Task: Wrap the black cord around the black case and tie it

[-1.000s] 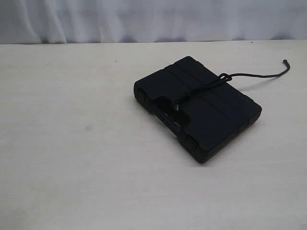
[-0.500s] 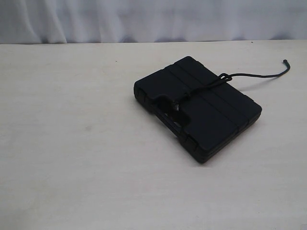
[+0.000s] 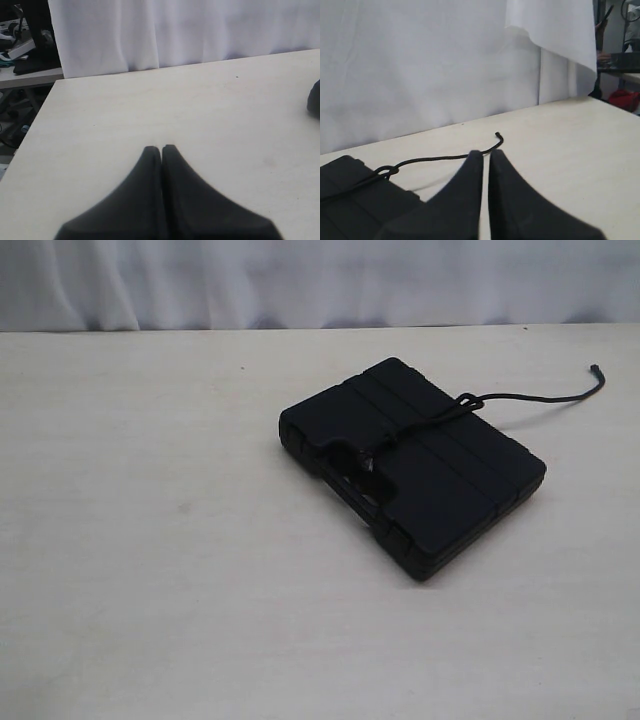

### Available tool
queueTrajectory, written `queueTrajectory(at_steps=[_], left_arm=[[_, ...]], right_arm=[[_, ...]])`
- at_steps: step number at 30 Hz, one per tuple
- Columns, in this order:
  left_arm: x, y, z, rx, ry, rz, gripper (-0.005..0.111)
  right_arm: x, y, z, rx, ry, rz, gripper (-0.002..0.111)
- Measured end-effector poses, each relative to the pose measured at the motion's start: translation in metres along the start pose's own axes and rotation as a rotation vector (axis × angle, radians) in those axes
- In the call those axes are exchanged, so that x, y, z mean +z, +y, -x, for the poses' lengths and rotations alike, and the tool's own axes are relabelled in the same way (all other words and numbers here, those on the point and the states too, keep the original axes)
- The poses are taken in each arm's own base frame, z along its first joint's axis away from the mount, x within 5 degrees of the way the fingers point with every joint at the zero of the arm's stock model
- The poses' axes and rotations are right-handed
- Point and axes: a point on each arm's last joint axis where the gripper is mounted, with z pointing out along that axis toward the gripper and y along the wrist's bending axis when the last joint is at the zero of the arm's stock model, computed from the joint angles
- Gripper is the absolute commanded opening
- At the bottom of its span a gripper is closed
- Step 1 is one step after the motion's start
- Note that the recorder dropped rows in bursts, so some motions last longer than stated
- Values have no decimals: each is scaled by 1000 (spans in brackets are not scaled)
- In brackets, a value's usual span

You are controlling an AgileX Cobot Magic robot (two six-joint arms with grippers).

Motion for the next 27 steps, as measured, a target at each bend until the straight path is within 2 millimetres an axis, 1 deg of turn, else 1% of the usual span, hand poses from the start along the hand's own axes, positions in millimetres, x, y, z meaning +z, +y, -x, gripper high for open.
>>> queueTrajectory(at_steps=[2, 5, 10, 16, 22, 27], left_arm=[[0, 0, 0, 0, 0, 0, 0], [0, 0, 0, 0, 0, 0, 0], [0, 0, 0, 0, 0, 0, 0], [0, 0, 0, 0, 0, 0, 0], [0, 0, 0, 0, 0, 0, 0], [0, 0, 0, 0, 0, 0, 0]], right_arm=[[0, -2, 4, -37, -42, -28, 4], [0, -3, 5, -104, -56, -38, 4], [0, -5, -6, -186, 66, -37, 4], [-2, 1, -18, -226, 196, 93, 4], [-3, 8, -21, -248, 223, 226, 4], [-4, 9, -21, -255, 226, 258, 4]])
